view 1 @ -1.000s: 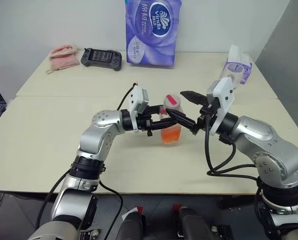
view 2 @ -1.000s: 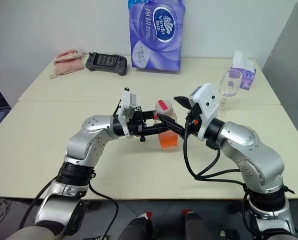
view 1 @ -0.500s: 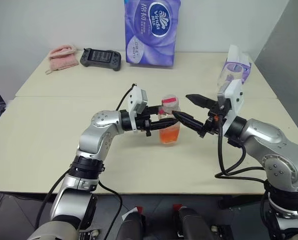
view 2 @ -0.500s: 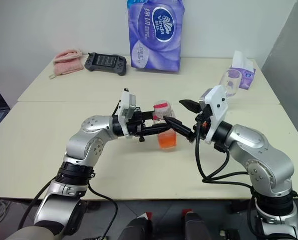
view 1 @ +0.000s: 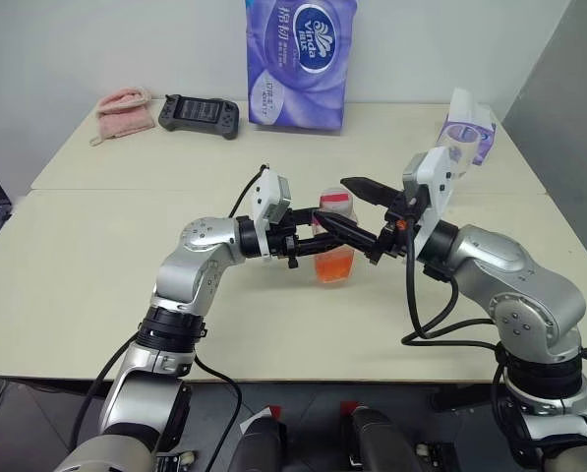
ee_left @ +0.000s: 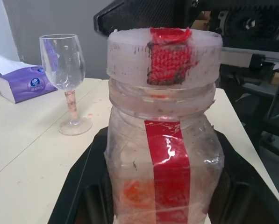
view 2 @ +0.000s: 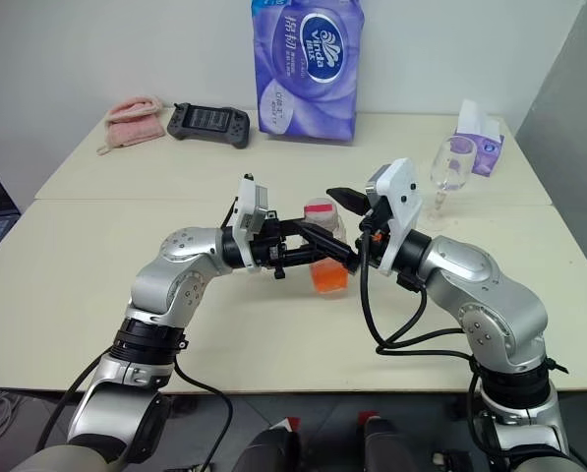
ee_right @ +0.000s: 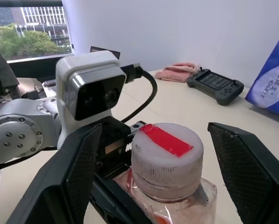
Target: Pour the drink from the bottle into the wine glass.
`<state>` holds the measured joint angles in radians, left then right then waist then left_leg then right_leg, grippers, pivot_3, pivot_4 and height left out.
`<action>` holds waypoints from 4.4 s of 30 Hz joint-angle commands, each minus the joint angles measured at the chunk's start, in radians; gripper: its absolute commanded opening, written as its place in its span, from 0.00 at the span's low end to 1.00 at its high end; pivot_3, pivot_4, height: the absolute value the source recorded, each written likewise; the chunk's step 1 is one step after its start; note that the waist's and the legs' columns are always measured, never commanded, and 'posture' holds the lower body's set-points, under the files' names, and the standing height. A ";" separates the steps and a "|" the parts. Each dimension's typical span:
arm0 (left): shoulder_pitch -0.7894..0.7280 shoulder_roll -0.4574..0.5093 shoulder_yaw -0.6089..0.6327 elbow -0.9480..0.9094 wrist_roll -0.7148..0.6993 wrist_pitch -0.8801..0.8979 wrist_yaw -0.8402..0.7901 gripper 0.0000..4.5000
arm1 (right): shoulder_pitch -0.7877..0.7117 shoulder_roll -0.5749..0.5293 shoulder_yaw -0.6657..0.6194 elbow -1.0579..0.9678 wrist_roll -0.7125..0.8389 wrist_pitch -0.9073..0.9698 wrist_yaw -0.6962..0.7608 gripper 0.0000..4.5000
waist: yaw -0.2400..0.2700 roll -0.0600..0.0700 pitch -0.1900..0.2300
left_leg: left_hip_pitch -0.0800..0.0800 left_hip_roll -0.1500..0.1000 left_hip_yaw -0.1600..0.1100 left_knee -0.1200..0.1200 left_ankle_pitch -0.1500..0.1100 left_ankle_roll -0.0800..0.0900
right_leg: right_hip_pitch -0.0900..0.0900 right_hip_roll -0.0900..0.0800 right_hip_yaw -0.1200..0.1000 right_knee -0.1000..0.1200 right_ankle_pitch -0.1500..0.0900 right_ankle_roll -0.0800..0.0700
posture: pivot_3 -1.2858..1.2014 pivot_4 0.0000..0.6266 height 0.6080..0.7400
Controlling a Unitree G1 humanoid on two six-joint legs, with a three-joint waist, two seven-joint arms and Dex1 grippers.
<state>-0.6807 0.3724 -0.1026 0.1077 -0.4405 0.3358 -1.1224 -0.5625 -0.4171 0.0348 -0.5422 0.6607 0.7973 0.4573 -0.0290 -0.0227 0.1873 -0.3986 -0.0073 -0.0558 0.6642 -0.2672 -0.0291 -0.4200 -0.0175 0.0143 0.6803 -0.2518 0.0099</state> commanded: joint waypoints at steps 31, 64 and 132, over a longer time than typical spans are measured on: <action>0.011 0.004 0.021 -0.074 -0.012 -0.025 0.017 0.46 | 0.190 -0.012 -0.223 0.062 -0.154 -0.045 -0.414 0.38 | 0.006 0.000 0.000 | -0.001 -0.002 0.002 0.000 0.000 0.000 | 0.000 -0.001 0.002 0.000 0.000 0.000 | 0.52 0.24 1.00; -0.108 0.011 0.101 0.149 0.141 -0.145 0.288 0.46 | 0.298 -0.146 -0.249 -0.195 0.097 -0.049 0.027 0.99 | -0.002 0.001 0.000 | 0.002 0.002 0.002 -0.001 0.000 0.000 | 0.001 0.008 0.001 0.000 0.000 0.001 | 0.52 0.24 1.00; 0.452 0.172 0.152 -0.381 -0.020 0.091 0.322 1.00 | 0.468 -0.192 -0.061 0.054 -0.194 -0.096 -0.180 1.00 | 0.008 -0.001 -0.001 | 0.003 -0.001 0.002 0.000 0.000 0.000 | 0.004 -0.001 0.001 -0.001 0.001 0.001 | 0.52 0.24 1.00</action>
<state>-0.1977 0.5237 0.0447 -0.2197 -0.4101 0.4263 -0.7331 -0.0928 -0.6130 -0.0023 -0.5265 0.5217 0.7508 0.2954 -0.0206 -0.0238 0.1861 -0.3959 -0.0076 -0.0531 0.6647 -0.2669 -0.0290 -0.4157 -0.0185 0.0151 0.6791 -0.2515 0.0113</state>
